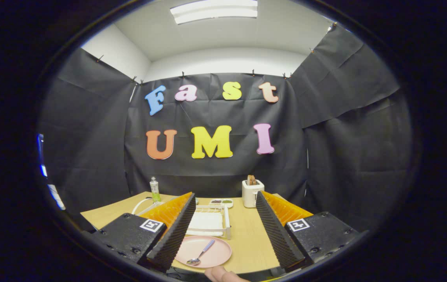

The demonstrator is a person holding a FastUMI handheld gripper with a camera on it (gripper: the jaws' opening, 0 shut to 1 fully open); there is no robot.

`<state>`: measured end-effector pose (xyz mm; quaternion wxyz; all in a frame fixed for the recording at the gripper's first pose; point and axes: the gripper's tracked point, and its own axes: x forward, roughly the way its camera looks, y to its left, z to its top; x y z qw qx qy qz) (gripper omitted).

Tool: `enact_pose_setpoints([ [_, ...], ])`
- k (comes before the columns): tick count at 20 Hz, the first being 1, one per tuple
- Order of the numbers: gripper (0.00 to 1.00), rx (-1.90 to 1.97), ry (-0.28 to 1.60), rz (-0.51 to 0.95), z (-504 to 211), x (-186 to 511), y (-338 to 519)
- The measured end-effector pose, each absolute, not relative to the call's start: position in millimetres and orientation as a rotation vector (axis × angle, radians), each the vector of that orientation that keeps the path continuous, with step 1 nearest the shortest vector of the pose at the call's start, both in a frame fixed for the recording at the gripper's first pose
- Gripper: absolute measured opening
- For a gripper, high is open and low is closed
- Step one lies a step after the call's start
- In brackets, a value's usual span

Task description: Take the plate from the dish rack, then take the spoon from the basket and place it into the plate.

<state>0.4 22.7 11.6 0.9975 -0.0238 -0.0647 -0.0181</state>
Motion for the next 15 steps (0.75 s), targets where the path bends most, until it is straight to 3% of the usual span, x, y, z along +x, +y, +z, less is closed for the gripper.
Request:
enact_pose_setpoints([
  [15, 0.99, -0.085, -0.120, -0.031, 16, -12, 16],
])
